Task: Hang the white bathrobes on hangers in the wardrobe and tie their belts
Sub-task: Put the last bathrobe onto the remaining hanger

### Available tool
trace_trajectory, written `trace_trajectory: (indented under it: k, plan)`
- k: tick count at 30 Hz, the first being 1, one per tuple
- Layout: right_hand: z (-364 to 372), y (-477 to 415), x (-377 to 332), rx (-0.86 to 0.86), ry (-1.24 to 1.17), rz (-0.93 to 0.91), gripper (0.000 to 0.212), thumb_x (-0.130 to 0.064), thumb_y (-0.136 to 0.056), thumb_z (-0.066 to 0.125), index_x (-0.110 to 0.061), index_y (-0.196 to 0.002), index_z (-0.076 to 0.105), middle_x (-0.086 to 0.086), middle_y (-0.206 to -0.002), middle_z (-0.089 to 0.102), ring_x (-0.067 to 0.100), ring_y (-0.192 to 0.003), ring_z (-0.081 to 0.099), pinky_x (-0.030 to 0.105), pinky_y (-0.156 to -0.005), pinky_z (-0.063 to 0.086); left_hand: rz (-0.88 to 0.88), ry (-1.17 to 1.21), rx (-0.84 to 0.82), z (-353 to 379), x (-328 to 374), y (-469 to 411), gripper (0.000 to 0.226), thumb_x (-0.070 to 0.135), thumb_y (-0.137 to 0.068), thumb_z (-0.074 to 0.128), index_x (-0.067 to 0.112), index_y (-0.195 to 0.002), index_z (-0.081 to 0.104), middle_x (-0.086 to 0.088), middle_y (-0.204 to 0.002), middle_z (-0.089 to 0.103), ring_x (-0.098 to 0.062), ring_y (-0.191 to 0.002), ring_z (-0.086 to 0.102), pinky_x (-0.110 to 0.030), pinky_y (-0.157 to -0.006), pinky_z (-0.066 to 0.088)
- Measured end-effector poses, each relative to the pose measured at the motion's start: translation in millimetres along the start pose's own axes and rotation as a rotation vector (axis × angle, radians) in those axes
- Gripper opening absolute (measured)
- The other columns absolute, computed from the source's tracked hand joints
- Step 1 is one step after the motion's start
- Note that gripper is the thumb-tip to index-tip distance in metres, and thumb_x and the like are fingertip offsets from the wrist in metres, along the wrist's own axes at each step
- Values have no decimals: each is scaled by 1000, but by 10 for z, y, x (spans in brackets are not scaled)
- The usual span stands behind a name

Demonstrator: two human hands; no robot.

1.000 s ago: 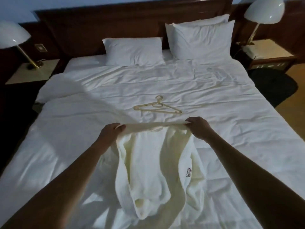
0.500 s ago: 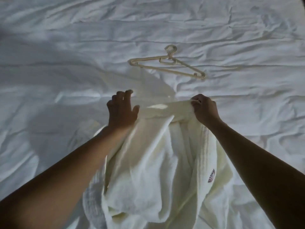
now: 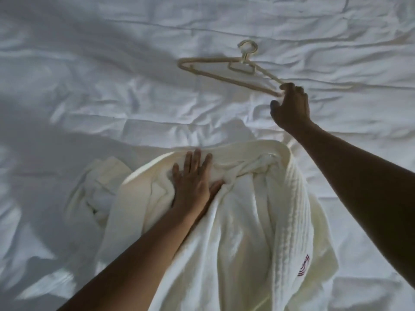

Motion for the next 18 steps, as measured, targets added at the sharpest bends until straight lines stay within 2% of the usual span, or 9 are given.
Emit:
trace_trajectory:
  k: [2,3,7,10,12,14,16,17,18]
  plan:
    - [144,-178,17,-98,139,-6,63,-26,-90,65,-21,-148,39,15,-154,34,38,-140,34,50,-112,33,17,29,24,48,-33,-21,79,67,-86,38,20,-148,52,-15,-156,45,-38,-142,46,-68,-107,37]
    - [230,-258,57,-141,175,-15,64,-25,-89,67,-24,-148,41,14,-154,33,38,-141,32,50,-113,33,25,37,35,75,-46,-37,79,67,-85,39,20,-147,54,-15,-156,46,-37,-141,47,-68,-106,37]
    - [336,-269,173,-169,221,-82,36,-39,-86,60,-27,-120,61,19,-132,48,41,-127,43,48,-104,39,27,10,64,156,-72,-74,79,71,-84,42,22,-145,56,-13,-155,48,-34,-142,47,-66,-107,36]
    - [274,-82,174,-154,340,-132,26,-37,-89,69,-25,-112,65,16,-131,45,40,-124,41,50,-103,36,13,12,-2,165,-52,-82,79,71,-84,41,22,-144,57,-13,-155,48,-34,-141,48,-66,-107,36]
    - [182,45,181,-171,318,-154,25,-35,-88,72,-22,-110,68,15,-131,48,40,-125,44,49,-104,38,-4,43,-47,117,-53,-56,79,71,-87,39,24,-150,50,-10,-162,37,-31,-149,36,-64,-114,28]
    - [96,175,273,-238,281,-149,27,-33,-86,72,-17,-108,71,17,-123,58,40,-119,55,45,-101,45,-39,166,-94,-9,-80,-52,70,61,-93,52,26,-153,44,-6,-168,25,-25,-155,22,-53,-122,19]
    - [-68,351,434,-285,260,-126,23,-33,-83,76,-17,-100,72,17,-116,64,37,-114,60,41,-98,46,-29,409,-14,-366,-101,-12,47,33,-91,70,19,-135,64,-8,-151,52,-25,-142,45,-30,-118,29]
    - [-185,475,504,-295,244,-117,20,-35,-81,78,-21,-94,70,15,-113,66,36,-112,61,40,-96,46,-29,511,93,-632,-154,42,35,21,-87,70,15,-122,72,-7,-133,66,-25,-127,59,-20,-108,35]
    - [-308,637,563,-304,222,-112,21,-36,-79,82,-24,-87,67,13,-108,66,34,-107,63,39,-91,46,-35,554,227,-906,-243,120,29,16,-84,66,14,-112,75,-5,-118,71,-24,-114,65,-17,-100,39]
Point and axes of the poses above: each hand's wrist, its own y-axis away from the middle knuckle, its own z-axis out of the palm, x = y × z, the point moved 9 cm from there along -y, towards the middle knuckle
